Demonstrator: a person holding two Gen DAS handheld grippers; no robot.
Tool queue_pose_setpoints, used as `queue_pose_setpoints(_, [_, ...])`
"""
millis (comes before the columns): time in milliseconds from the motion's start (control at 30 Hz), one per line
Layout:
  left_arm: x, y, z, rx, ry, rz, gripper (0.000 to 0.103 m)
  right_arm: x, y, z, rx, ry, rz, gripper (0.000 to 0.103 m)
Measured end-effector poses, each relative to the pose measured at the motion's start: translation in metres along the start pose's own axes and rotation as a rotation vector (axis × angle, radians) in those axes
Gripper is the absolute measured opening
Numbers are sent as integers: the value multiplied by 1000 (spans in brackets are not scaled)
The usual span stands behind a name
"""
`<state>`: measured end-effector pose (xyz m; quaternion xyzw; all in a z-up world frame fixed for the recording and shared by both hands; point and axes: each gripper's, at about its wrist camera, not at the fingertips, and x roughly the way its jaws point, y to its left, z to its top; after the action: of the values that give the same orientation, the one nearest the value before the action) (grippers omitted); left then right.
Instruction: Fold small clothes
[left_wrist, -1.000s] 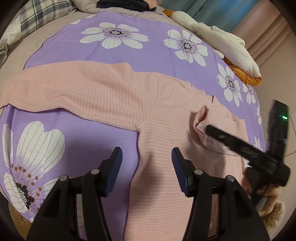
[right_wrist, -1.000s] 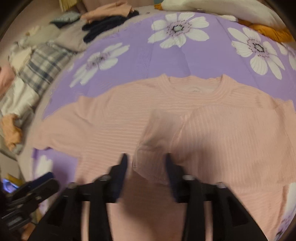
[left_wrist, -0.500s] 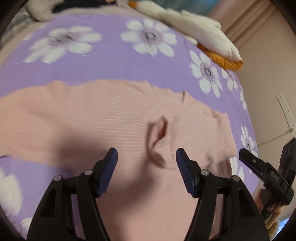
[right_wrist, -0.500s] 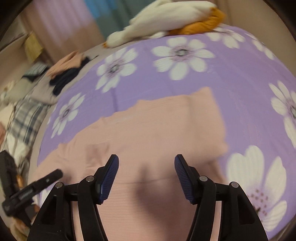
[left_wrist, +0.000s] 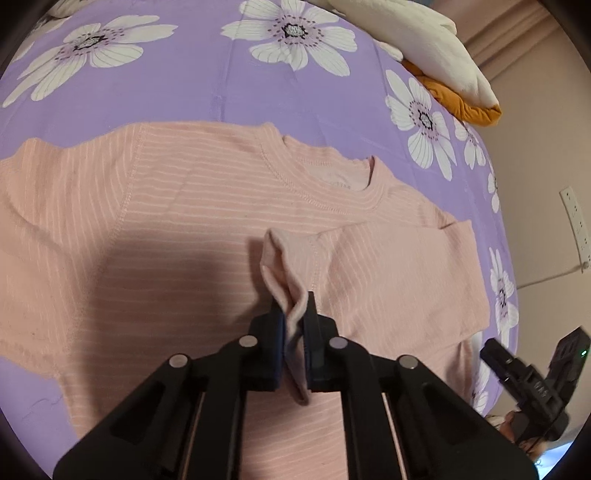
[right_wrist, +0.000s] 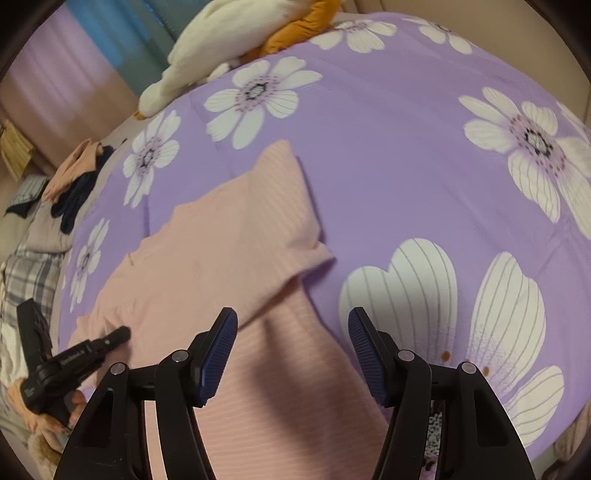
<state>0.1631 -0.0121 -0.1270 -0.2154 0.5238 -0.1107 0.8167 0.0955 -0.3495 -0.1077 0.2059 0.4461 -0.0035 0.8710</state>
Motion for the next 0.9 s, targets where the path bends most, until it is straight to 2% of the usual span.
queue_pose_setpoints(200, [-45, -18, 15, 38, -110, -36, 5, -2, -7, 1, 25, -5, 9, 63])
queue_pose_setpoints(433, [-84, -12, 31, 27, -202, -30, 5, 0, -5, 1, 23, -2, 15, 63])
queue_pose_setpoints(900, [-108, 27, 39, -44, -263, 42, 5, 5, 4, 2, 8, 9, 27, 63])
